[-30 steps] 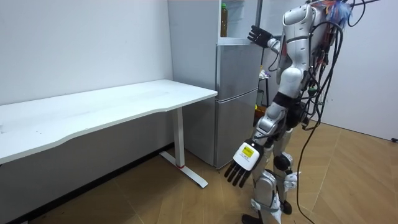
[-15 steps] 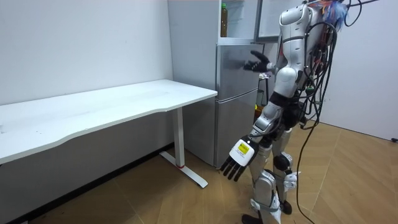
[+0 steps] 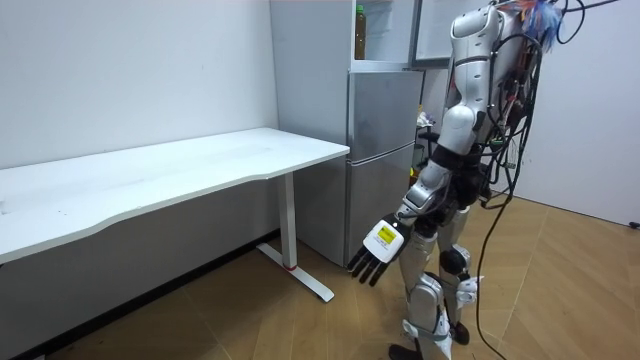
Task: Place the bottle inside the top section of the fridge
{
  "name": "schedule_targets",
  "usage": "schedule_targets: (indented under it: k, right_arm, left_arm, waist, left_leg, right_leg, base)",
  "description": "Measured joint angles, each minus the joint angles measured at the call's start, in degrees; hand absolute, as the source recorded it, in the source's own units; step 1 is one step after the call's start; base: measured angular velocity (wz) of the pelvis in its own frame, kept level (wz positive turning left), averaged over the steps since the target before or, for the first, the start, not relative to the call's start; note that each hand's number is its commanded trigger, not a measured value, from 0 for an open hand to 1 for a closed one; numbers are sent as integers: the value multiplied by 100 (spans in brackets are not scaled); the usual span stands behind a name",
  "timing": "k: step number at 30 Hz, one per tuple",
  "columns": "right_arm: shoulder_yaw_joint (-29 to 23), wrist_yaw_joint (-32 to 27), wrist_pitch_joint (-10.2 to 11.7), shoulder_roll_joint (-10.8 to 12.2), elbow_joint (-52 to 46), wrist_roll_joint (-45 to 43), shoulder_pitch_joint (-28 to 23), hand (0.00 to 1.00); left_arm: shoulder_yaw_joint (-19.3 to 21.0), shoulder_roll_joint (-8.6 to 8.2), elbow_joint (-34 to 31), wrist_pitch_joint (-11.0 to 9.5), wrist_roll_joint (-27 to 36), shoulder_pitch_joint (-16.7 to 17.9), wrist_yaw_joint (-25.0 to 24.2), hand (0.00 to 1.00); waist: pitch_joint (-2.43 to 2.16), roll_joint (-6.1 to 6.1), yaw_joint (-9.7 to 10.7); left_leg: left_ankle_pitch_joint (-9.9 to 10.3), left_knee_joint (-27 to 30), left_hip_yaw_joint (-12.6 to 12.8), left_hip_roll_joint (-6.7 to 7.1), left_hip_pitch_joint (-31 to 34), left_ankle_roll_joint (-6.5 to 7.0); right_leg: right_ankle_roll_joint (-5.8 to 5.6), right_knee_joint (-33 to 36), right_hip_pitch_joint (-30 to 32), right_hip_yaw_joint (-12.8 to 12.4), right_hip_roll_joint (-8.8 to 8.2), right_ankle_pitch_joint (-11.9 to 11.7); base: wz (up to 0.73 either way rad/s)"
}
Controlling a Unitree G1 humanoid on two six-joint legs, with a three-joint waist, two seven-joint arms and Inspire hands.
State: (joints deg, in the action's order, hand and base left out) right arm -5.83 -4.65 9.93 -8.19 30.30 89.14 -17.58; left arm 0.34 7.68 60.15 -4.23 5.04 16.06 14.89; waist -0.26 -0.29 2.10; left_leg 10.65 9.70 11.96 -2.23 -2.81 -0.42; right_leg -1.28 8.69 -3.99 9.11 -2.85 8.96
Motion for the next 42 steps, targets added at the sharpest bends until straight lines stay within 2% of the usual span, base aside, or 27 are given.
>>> schedule_targets:
  k: [4,8,10,17,21,23,26,28,31,36,42]
  right_arm:
    - [-394,-113,0,60,806,-149,-4,0]
    - [-683,-410,-4,109,1259,-224,-52,0]
    - [-998,-633,-14,126,1447,-224,7,0]
    - [-1871,-1345,-2,101,1447,-244,209,0]
    - [-2624,-1844,0,51,1487,-294,470,0]
    - [-2925,-2078,2,-21,1470,-294,576,0]
    - [-3220,-2408,22,-257,1400,-282,688,0]
    - [-3442,-2641,76,-538,1404,-263,762,0]
    - [-3717,-2885,139,-778,1398,-275,865,0]
    - [-3878,-3233,207,-909,1348,-382,972,0]
    - [-3971,-3503,270,-943,432,-568,982,0]
  left_arm:
    - [192,19,11,-1,-4,48,1,0]
    - [193,18,11,0,1,57,2,0]
    - [245,22,11,4,4,35,-4,0]
    - [430,80,4,12,-23,9,-47,0]
    - [713,100,-45,16,-23,142,-59,0]
    - [848,107,-64,16,-26,169,-60,0]
    - [1055,119,-251,21,-21,248,-92,0]
    - [1214,165,-372,21,-24,240,-142,0]
    - [1323,230,-490,22,-34,245,-198,0]
    - [1321,236,-501,62,-205,226,-283,0]
    - [1375,230,-649,181,-691,255,-334,0]
  waist:
    - [-5,-123,85]
    - [-2,-137,142]
    - [4,-130,246]
    - [5,-133,431]
    - [17,-234,578]
    - [29,-286,643]
    - [39,-350,708]
    - [44,-378,698]
    - [37,-427,699]
    - [46,-464,699]
    - [42,-473,716]
  left_leg:
    - [8,-5,-20,6,11,-12]
    - [14,-25,-19,8,10,-18]
    - [15,-26,-18,9,9,-19]
    - [15,-20,-10,6,-16,-20]
    - [15,-42,-8,12,-86,-20]
    - [15,-47,-14,13,-78,-20]
    - [15,-53,-14,16,-61,-20]
    - [15,-69,-14,21,-60,-20]
    - [13,-102,-9,25,-62,-21]
    - [13,-106,-10,30,-45,-20]
    - [13,-103,-9,30,24,-20]
  right_leg:
    - [-4,-12,-11,22,-1,29]
    - [-6,-13,-4,23,-1,44]
    - [-3,-3,2,7,-2,52]
    - [2,24,-5,-55,3,78]
    - [-3,17,-25,-55,0,104]
    - [-2,21,-31,-40,-2,105]
    - [-5,20,-7,-43,-2,106]
    - [-5,19,-6,-53,-2,106]
    - [-5,19,-13,-62,0,106]
    - [-9,18,7,-61,-2,110]
    - [-10,17,97,-35,-2,110]
  base:
    - [3]
    - [0]
    - [0]
    - [0]
    - [0]
    - [2]
    - [0]
    - [0]
    - [0]
    - [0]
    - [0]
